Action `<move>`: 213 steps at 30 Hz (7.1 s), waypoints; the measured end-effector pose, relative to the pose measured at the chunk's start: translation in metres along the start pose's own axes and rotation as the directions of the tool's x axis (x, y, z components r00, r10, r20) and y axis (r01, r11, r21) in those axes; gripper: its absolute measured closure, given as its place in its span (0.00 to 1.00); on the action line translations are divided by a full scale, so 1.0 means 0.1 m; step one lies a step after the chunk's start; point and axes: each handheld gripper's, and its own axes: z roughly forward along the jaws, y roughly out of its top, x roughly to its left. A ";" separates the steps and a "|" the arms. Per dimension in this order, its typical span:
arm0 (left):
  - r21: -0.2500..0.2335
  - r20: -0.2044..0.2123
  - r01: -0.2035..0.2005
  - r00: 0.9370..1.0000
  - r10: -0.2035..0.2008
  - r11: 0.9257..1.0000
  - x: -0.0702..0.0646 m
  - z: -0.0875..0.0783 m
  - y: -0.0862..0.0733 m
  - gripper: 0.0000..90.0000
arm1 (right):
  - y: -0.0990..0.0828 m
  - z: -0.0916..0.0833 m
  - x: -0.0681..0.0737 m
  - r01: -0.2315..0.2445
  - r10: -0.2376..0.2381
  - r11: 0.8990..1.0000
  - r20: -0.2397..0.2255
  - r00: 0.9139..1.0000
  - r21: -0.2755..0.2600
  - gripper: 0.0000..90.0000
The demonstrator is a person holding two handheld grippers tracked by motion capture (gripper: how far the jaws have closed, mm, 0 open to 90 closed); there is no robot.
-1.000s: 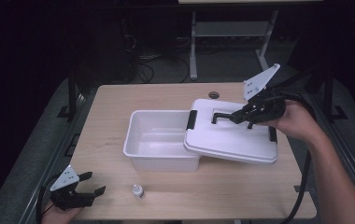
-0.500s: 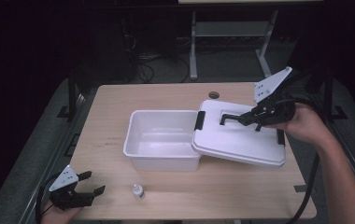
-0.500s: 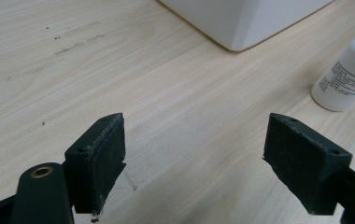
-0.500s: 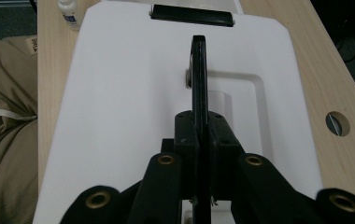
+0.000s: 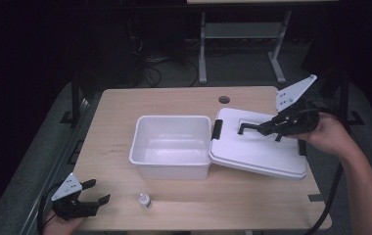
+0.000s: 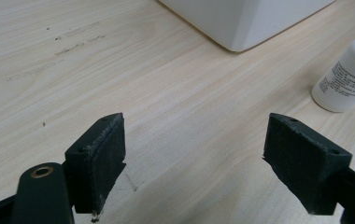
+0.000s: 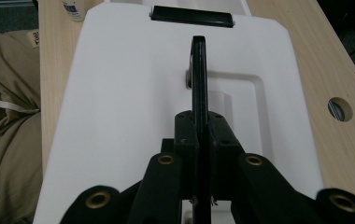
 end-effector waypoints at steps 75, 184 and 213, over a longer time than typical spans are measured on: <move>0.001 0.004 -0.002 1.000 0.002 1.000 0.00 -0.02 -0.01 0.23 | -1.03 0.82 0.08 -0.120 0.123 0.992 -0.084 0.989 0.041 0.93; 0.154 0.356 -0.300 0.906 0.230 0.942 -0.60 0.25 0.66 0.33 | -1.09 0.86 0.32 -0.191 0.185 0.980 -0.097 0.978 -0.057 0.52; 0.182 0.398 -0.345 0.882 0.252 0.921 -0.74 0.56 0.74 0.45 | -1.16 0.82 0.33 -0.198 0.192 0.978 -0.095 0.977 -0.061 0.52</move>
